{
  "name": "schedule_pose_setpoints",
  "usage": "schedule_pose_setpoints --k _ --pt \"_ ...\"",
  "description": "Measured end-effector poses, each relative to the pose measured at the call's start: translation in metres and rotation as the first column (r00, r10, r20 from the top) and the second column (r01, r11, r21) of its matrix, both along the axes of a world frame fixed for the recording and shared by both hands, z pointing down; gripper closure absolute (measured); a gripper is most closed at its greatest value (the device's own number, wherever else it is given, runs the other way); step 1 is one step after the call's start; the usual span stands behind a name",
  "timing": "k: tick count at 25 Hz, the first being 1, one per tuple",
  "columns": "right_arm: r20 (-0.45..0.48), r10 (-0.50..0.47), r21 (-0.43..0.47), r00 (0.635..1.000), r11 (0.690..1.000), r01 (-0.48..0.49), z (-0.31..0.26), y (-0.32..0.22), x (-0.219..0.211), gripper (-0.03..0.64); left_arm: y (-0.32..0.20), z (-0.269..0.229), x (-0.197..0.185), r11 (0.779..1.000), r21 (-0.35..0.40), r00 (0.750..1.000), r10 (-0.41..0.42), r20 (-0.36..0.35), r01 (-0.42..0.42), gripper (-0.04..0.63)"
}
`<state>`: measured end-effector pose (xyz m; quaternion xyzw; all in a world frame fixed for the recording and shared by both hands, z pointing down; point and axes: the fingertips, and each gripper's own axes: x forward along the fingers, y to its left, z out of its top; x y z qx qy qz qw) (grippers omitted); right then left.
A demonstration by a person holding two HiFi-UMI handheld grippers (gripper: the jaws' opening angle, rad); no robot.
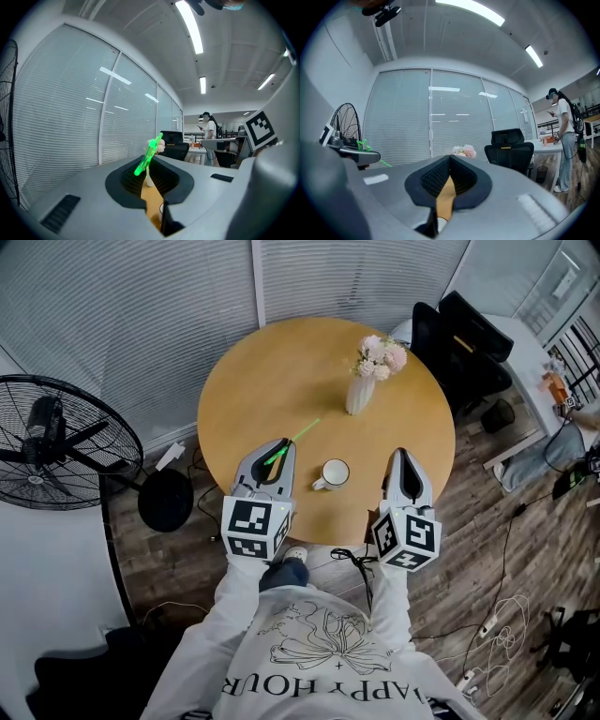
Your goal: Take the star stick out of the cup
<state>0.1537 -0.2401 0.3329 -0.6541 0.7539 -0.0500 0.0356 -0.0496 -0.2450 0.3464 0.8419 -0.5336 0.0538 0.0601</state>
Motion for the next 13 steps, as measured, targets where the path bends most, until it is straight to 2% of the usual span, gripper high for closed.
schedule_pose_setpoints --k 13 --pt "-0.004 -0.001 -0.002 1.0 1.0 0.001 0.0 0.0011 0.0013 0.606 0.0016 -0.0011 0.0044 1.0 0.003 1.0 0.01 0.0 -0.01 0.571"
